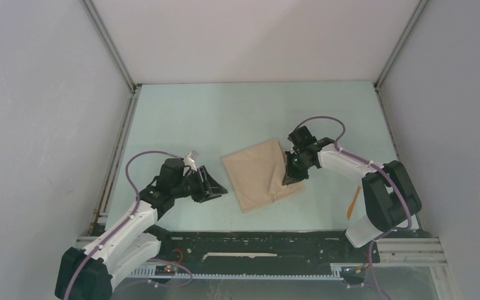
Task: Fold the napkin into a case and place the utensils inside
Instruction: Fold the top corner of the square-folded napkin at the center of the board.
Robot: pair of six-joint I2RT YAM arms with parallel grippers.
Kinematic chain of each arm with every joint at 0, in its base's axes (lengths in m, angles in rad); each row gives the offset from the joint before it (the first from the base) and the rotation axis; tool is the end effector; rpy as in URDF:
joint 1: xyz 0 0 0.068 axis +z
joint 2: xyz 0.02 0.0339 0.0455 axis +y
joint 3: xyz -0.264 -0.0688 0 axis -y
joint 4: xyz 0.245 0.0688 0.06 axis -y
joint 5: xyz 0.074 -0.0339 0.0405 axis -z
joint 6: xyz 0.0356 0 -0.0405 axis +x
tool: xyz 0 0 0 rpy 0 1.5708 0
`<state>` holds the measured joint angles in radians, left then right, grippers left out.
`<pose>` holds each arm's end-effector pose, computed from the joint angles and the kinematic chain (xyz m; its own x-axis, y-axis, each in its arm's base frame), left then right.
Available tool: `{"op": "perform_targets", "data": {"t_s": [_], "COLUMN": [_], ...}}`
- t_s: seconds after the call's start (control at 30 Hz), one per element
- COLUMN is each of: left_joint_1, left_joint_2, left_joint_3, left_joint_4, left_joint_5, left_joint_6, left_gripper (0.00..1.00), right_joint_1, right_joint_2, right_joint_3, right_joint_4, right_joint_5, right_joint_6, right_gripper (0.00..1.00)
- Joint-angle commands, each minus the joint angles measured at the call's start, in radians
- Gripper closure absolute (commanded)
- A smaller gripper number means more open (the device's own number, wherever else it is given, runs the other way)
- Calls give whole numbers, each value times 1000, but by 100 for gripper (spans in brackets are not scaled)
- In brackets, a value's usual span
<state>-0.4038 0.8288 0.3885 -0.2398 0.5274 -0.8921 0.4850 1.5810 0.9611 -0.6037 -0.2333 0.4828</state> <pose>0.1495 -0.0834 0.1921 -0.9074 -0.3437 -0.2417 -0.0111 0.5947 -0.8039 0.2562 0.1443 0.1818 -0.9797 -0.0057 -0.2004 -0.0772 0.9334 0.3505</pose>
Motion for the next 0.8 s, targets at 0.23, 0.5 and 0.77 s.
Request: {"op": "perform_targets", "data": {"t_s": [0.23, 0.5, 0.77], "left_joint_1": [-16, -28, -66], "left_joint_2": [19, 37, 110], "left_joint_3": [2, 5, 39], "left_joint_4": [48, 57, 92], "left_joint_5": [21, 25, 33], "left_joint_6": [-8, -10, -5], "left_gripper": [53, 53, 52], "right_joint_1": [-31, -62, -96], "right_joint_2": [-108, -142, -161], "right_joint_3": [-74, -105, -111], "right_joint_4": [-41, -46, 11], "right_joint_5": [57, 84, -22], "right_joint_6": [-13, -27, -56], "right_gripper": [100, 100, 80]}}
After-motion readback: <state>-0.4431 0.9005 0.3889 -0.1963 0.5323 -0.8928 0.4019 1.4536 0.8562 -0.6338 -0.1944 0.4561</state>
